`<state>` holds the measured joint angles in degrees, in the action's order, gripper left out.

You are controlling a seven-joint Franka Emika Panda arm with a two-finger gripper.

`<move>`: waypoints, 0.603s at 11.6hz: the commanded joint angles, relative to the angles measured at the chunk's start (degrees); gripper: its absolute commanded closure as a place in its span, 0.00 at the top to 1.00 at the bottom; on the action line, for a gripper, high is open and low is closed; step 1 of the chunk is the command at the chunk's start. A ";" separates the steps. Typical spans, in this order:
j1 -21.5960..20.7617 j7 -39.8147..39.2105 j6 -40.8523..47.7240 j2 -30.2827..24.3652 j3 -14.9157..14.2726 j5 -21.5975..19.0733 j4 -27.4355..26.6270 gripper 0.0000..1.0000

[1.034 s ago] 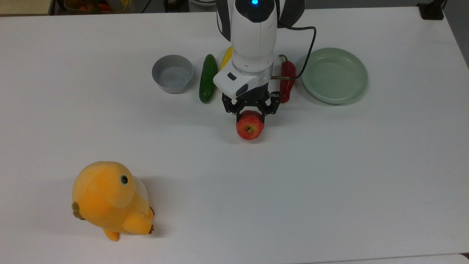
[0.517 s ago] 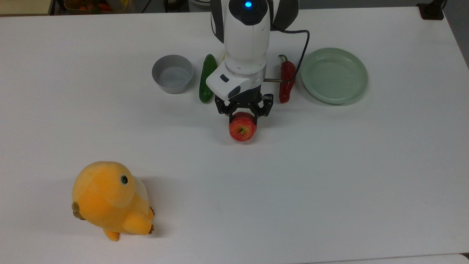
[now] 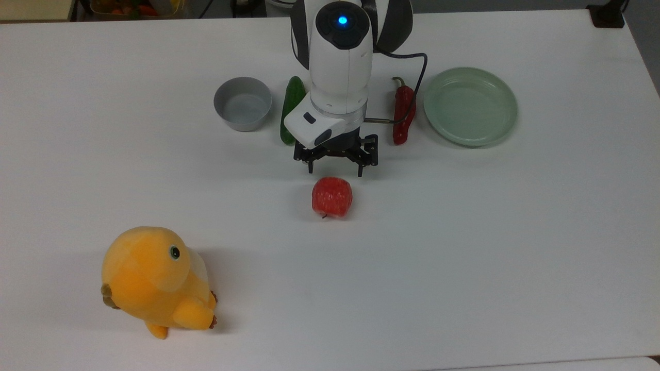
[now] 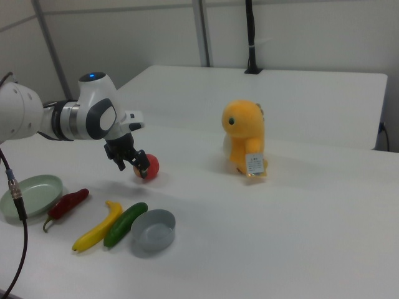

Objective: Red apple placed in the center of the desktop

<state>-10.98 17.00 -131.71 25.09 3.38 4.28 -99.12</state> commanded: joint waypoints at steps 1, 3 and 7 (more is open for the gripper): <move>-0.01 1.02 0.66 -0.57 0.05 0.90 0.77 1.00; -0.01 1.02 4.07 -2.05 0.05 0.99 0.86 1.00; -0.10 1.28 19.26 -9.77 0.14 0.46 2.18 1.00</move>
<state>-10.89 17.07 -120.59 21.40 3.38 4.29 -96.63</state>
